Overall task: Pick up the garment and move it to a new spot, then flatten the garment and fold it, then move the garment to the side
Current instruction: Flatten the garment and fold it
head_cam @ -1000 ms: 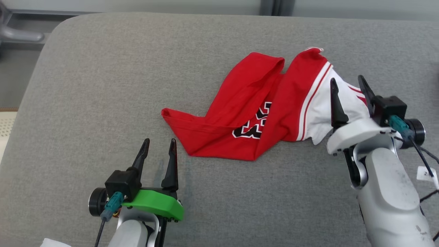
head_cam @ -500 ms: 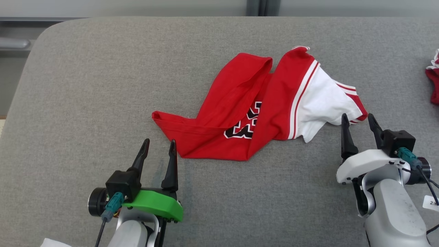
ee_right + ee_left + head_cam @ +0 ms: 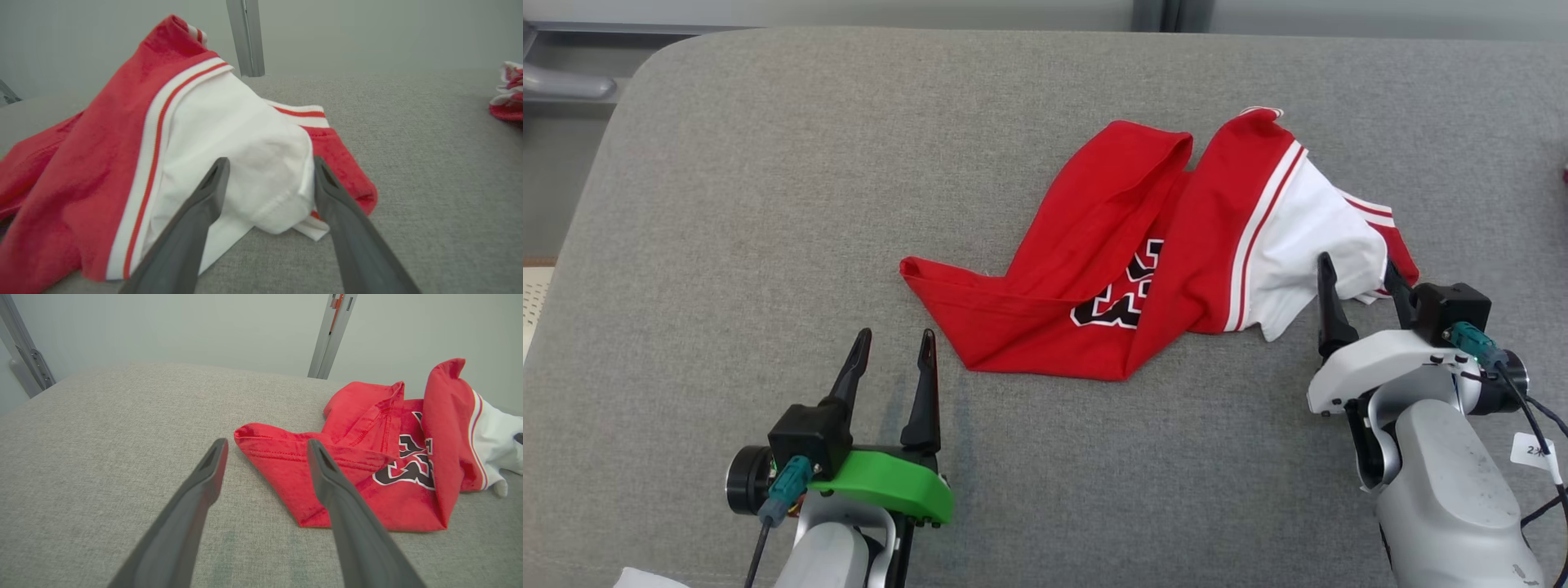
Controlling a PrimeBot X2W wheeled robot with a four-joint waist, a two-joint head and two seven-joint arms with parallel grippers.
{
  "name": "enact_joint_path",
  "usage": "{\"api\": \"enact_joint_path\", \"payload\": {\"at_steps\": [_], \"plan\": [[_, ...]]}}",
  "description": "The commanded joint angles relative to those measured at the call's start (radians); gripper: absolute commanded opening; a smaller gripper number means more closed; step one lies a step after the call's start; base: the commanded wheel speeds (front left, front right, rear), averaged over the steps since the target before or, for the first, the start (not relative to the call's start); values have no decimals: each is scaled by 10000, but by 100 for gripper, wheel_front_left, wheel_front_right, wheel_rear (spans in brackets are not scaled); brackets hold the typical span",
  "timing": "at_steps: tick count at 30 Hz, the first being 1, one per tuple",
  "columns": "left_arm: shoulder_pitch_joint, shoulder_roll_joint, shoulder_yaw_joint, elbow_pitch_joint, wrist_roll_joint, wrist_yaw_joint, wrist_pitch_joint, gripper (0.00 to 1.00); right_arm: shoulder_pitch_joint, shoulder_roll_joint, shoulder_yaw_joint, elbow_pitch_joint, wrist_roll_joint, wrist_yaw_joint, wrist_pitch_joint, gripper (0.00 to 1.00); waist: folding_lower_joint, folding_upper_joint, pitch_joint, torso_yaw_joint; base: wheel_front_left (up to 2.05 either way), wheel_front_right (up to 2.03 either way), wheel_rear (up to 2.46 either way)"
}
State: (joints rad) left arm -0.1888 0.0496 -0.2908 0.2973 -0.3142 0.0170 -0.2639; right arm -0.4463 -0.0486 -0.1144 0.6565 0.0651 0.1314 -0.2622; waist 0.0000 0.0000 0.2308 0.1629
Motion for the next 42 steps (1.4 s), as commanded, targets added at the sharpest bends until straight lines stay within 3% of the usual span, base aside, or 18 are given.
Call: {"api": "enact_joint_path", "payload": {"at_steps": [1,2,3,5,6,12,19,25,32,36,39,41,42], "plan": [[-56,19,25,11,67,-16,-4,100,42,-36,78,-110,105,-16,-28,71,0,0,-20,-43,0,0,0],[-56,19,20,11,58,-11,-4,100,84,-36,142,-163,167,-16,-29,49,0,0,-29,-66,0,0,0],[-56,19,16,15,50,-10,-4,100,110,-35,184,-185,194,-16,-29,41,0,0,-37,-84,0,0,0],[-59,19,15,32,60,-18,-4,100,124,-35,207,-144,225,-16,-30,8,0,0,-54,-117,0,0,0],[-64,19,13,39,62,-21,-4,100,113,-38,191,-94,182,-16,-30,0,0,0,-61,-128,0,0,0],[-54,19,78,85,83,-37,-4,100,-46,-34,63,71,178,-16,-32,0,0,0,-132,-234,0,0,0],[175,19,255,59,144,-18,-4,100,760,-34,99,-551,1521,-16,-31,0,0,0,-401,-676,0,0,0],[370,19,362,50,90,-32,-4,100,2107,-36,28,-1862,1979,-16,270,0,0,0,-701,-1179,0,0,0],[528,21,412,27,101,-53,-3,100,3814,-34,-364,-4165,2175,-16,1333,0,0,0,-861,-1556,0,0,0],[551,21,395,47,129,-71,-3,100,4405,-34,-653,-4583,2391,-16,1744,0,0,0,-865,-1612,0,0,0],[533,21,355,83,144,-108,-3,100,4562,-28,-822,-4229,2369,-16,1743,0,0,0,-867,-1586,0,0,0],[538,21,322,103,152,-125,-3,100,4509,-32,-892,-3921,2509,-16,1540,54,0,0,-878,-1553,0,0,0],[552,21,322,121,164,-129,-3,100,4504,-34,-902,-3756,2359,-16,1451,100,0,0,-894,-1535,0,0,0]]}}
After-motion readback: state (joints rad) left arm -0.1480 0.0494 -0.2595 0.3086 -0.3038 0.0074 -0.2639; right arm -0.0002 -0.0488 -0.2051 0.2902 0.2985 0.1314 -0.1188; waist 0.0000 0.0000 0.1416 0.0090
